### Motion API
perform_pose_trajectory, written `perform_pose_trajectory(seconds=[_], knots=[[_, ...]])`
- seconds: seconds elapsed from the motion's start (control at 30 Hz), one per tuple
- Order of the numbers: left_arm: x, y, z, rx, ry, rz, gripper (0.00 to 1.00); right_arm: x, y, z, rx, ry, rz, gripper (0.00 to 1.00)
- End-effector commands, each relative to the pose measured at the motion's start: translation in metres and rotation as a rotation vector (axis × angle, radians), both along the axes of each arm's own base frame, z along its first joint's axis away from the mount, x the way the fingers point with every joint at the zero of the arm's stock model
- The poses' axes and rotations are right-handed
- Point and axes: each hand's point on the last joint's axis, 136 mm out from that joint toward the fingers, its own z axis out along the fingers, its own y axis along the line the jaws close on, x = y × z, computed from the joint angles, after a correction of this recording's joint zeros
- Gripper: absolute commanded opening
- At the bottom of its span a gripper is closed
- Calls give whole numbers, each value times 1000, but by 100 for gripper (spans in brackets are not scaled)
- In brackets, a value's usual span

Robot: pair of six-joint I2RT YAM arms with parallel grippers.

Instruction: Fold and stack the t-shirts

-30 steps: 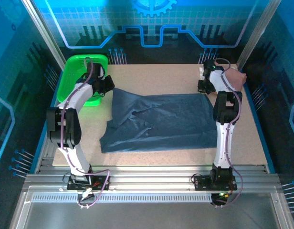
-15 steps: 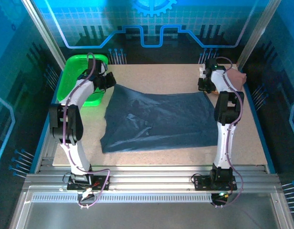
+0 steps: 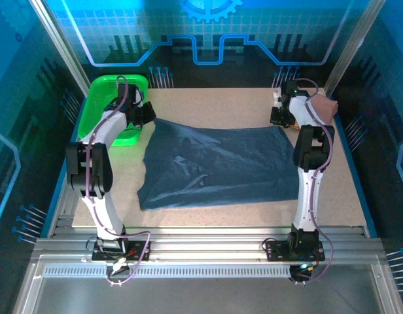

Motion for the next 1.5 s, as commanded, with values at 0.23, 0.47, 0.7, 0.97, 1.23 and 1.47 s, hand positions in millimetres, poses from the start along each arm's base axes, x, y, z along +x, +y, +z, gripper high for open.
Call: perform_pose_trajectory(seconds=[0.23,0.47,0.7,0.97,1.23,1.47], knots=[[8,-5,39,-35,-108,-32,0,5,-7,64,-36,-168,-32,3],[9,-8,44,-51,-129,-43,0,3,-5,63,-23,-170,-39,2],[10,-5,48,-27,-141,-50,0,2,-9,61,-39,-159,-36,1],[5,-11,52,-49,-146,-84,0,-5,-11,64,-50,-154,-26,1],[-43,-20,58,-98,-137,-82,0,-35,-11,74,-58,-151,-31,1],[-121,-21,29,-125,-59,-16,0,-86,-12,62,-48,-106,-66,1]])
